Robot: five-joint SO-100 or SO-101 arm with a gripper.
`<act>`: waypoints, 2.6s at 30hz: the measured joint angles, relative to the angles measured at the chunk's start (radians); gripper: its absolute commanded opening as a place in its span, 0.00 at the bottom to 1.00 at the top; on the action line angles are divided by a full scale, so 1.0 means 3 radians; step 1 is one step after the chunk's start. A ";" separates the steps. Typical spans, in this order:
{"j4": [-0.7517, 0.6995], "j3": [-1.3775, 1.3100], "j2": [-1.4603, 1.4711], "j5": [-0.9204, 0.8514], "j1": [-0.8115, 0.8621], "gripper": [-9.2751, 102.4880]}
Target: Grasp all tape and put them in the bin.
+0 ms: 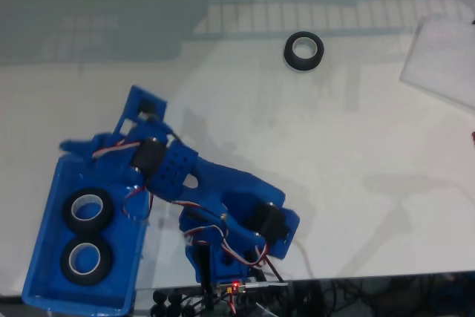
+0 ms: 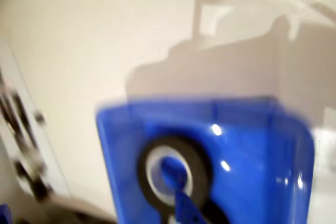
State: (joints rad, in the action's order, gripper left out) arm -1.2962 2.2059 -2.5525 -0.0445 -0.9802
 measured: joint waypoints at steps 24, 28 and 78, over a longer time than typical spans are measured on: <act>0.1186 -0.0895 0.1902 0.1360 0.3513 0.48; 0.1186 -0.1120 0.2337 0.1585 0.3774 0.48; -0.0102 -0.4801 0.5911 0.2117 0.4735 0.32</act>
State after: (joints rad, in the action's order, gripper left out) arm -1.3269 0.7655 -0.7793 0.5906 0.4403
